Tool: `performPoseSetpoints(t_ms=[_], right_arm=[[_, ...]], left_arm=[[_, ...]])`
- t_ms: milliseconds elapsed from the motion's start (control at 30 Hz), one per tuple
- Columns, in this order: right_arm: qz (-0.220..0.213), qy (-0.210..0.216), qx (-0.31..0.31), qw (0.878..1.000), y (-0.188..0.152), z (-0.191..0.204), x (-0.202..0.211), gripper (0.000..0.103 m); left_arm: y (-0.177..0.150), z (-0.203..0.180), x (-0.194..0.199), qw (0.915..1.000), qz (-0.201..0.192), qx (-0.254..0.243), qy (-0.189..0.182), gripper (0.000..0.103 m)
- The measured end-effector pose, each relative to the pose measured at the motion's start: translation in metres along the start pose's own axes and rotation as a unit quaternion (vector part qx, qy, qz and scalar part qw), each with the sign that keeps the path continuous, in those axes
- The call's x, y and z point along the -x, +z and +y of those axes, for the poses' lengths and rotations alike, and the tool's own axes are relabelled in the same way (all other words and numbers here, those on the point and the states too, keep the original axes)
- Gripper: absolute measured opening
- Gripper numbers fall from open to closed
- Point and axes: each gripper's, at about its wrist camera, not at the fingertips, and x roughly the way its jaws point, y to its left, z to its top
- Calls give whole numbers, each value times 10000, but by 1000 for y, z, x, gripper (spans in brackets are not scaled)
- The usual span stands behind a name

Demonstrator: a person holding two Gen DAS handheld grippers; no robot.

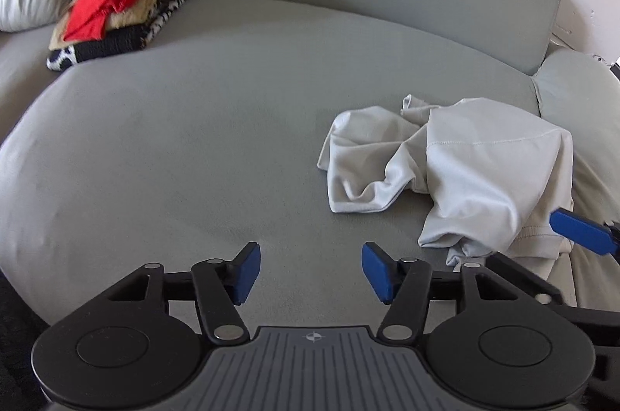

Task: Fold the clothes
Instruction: 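Move both tools to the sweatshirt and close the right gripper on its fabric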

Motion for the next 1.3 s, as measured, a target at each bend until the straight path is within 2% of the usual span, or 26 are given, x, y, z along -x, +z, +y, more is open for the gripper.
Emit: performPoseSetpoints(t_ms=[133,233,300,367,400,433,467,500,567,633,667,700,733,767,800,867,933,967,1033,1067,1133,1200,1233,1300], right_arm=[[-18,-419,1037,9937,0,24,-17,73],[122,-661,1829,9808,-5,37,-31,64],[201,-867,2357,9677,-10,43,-39,51],[280,-1071,2877,9513,-15,50,-48,45],[236,-1138,3070,9446,-16,52,-50,37],[182,-1118,3123,9432,-14,52,-51,32],[148,-1058,3118,9441,-10,52,-51,17],[116,-964,2881,9527,-1,48,-51,5],[53,-734,2134,9742,22,35,-50,4],[-188,-526,931,9941,60,7,-41,3],[-471,-458,254,9975,81,-12,-29,3],[-877,-388,-353,9948,100,-33,-8,3],[-1326,-309,-920,9864,118,-54,17,3],[-1768,-228,-1483,9727,136,-75,43,3],[-2243,-149,-1992,9538,149,-96,72,3],[-3148,-78,-2839,9057,153,-133,135,3],[-3652,-150,-3529,8613,138,-162,187,3],[-3683,-179,-3887,8444,124,-175,205,3],[-3426,-217,-4588,8195,86,-198,228,4],[-3126,-232,-4865,8155,62,-204,229,4],[-2236,-224,-5305,8174,9,-208,212,4],[-1097,-246,-5662,8165,-47,-205,177,4],[-515,-225,-5869,8077,-77,-203,157,4],[155,-328,-6100,7916,-125,-195,129,4]], left_arm=[[0,16,-3,9997,38,245,38,64],[-2,27,-2,9993,54,382,26,65],[-4,31,1,9990,53,450,-12,65],[-5,34,3,9988,43,487,-60,66],[-6,34,5,9987,35,501,-78,66],[-6,33,6,9987,22,510,-89,66],[-6,33,7,9986,9,517,-98,66],[-7,33,9,9986,-4,525,-107,66],[-8,33,14,9984,-63,558,-97,66],[-8,34,21,9981,-148,598,-63,66],[-8,35,27,9978,-213,619,-44,66],[-7,37,32,9976,-272,636,-36,66],[-5,39,38,9972,-338,659,-36,66],[-3,41,46,9967,-431,690,-36,66],[-1,43,53,9960,-531,723,-36,66],[2,44,70,9948,-738,702,-94,66],[5,42,87,9937,-916,622,-184,67],[5,40,95,9934,-982,545,-248,69],[4,35,108,9931,-1060,332,-367,70],[2,32,113,9931,-1079,182,-420,72],[-4,25,120,9933,-1038,-95,-505,72],[-14,18,118,9940,-842,-362,-601,73],[-20,13,114,9942,-703,-502,-644,73],[-32,0,101,9946,-362,-735,-635,73]])
